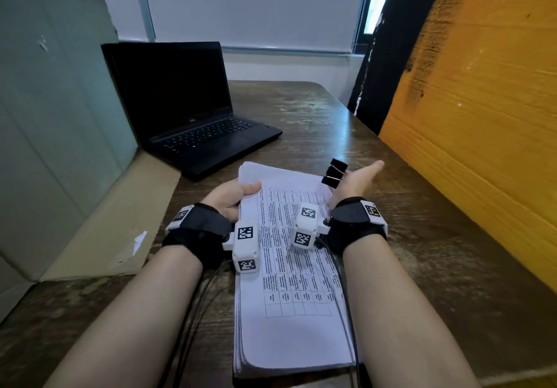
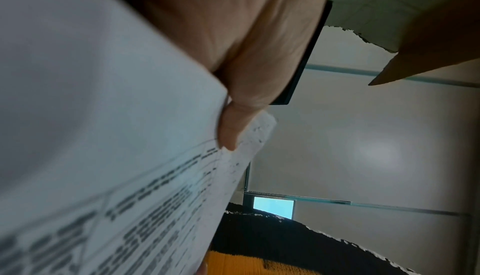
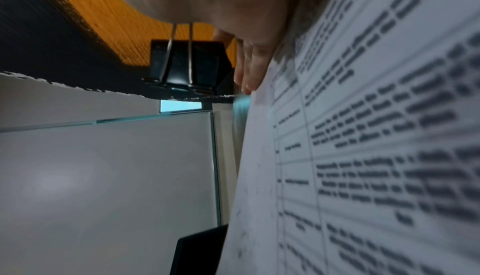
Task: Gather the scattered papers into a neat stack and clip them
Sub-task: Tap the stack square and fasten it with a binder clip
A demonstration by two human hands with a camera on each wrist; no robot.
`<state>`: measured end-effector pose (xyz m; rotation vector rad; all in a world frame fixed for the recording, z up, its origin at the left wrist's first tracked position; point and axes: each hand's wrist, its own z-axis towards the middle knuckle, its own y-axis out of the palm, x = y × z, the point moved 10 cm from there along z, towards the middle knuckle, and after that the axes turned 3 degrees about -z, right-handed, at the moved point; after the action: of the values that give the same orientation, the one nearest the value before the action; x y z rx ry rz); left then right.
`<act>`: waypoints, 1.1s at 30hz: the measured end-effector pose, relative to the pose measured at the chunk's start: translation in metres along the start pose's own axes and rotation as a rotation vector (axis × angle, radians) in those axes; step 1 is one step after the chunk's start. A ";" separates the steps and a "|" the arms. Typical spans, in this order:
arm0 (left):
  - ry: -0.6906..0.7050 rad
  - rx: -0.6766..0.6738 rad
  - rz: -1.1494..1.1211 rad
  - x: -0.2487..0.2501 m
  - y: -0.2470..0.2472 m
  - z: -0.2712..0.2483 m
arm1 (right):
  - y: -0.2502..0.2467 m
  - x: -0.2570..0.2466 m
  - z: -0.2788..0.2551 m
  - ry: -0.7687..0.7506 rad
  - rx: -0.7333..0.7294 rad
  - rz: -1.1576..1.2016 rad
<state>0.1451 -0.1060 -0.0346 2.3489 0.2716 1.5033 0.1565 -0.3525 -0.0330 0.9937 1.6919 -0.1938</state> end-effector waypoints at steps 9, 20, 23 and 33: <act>0.324 -0.098 0.006 0.036 0.017 -0.023 | -0.040 -0.097 -0.024 -0.533 0.249 -0.124; 0.622 -0.124 0.175 0.072 0.045 -0.069 | 0.069 -0.186 -0.184 -1.728 -0.044 -0.512; 0.642 -0.102 0.175 0.074 0.040 -0.067 | 0.079 -0.169 -0.187 -1.829 -0.072 -0.559; 0.702 -0.095 0.193 0.080 0.047 -0.074 | 0.088 -0.165 -0.183 -1.866 -0.098 -0.583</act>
<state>0.1112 -0.1098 0.0786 1.7331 0.1315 2.3391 0.0914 -0.2748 0.2082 -0.0628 0.1459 -1.0135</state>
